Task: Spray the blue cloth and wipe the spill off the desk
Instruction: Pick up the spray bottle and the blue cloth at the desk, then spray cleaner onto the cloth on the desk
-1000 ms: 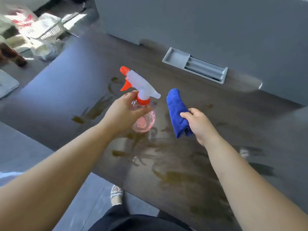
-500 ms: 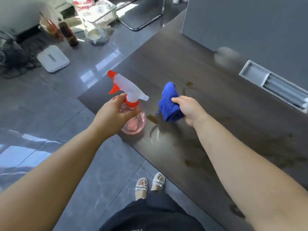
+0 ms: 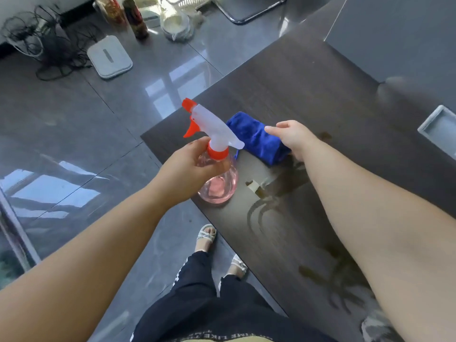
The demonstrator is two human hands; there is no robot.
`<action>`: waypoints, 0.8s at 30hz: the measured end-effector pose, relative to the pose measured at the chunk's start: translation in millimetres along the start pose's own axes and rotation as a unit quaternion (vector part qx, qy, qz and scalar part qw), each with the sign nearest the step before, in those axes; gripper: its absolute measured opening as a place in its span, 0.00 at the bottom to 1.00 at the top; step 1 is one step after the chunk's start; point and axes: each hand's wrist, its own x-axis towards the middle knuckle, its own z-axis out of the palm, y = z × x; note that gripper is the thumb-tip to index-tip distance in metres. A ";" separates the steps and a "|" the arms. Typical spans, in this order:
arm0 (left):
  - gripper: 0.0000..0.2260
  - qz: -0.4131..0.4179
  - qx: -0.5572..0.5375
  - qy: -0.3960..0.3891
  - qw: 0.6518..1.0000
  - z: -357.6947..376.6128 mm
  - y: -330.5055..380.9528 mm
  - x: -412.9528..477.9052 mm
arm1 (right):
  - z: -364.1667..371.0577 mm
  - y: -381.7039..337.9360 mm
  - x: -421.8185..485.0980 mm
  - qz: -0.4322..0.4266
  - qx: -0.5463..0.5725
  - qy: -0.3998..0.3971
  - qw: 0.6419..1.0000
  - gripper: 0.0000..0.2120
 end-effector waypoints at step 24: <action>0.13 0.085 -0.024 -0.257 0.962 1.9 21.0 84.3 | 5.5 -52.3 -84.0 -0.249 0.093 -0.174 0.948 0.36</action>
